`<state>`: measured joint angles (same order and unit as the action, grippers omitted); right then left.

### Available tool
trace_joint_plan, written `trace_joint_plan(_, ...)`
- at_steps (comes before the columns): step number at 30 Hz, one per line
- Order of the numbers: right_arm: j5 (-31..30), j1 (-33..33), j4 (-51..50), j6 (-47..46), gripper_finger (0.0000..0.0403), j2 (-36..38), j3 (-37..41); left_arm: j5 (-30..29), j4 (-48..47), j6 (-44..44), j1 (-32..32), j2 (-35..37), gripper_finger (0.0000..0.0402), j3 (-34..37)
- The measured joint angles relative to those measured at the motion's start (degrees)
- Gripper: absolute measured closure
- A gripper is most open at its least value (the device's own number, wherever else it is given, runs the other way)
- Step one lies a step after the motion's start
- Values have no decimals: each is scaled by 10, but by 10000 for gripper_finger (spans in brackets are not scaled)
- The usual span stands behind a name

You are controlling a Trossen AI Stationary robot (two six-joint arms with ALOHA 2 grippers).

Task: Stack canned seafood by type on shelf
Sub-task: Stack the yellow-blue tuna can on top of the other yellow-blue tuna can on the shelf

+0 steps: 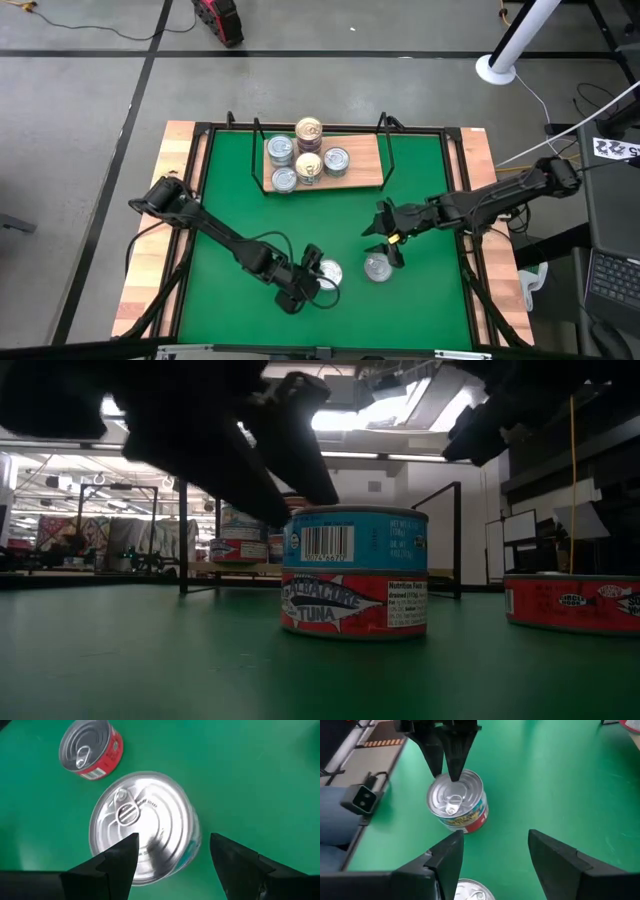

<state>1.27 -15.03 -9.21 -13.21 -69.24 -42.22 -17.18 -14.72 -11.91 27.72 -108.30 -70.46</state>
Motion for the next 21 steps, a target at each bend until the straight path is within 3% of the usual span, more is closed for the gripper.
trace_joint_plan(11, -19, 0, 33, 2, 180, -60, 0, -43, 4, -23, -4, 0, 246, 25)
trace_joint_plan(21, -20, 0, 36, 20, 180, -61, -1, -62, 10, -17, -39, 1, 338, 25)
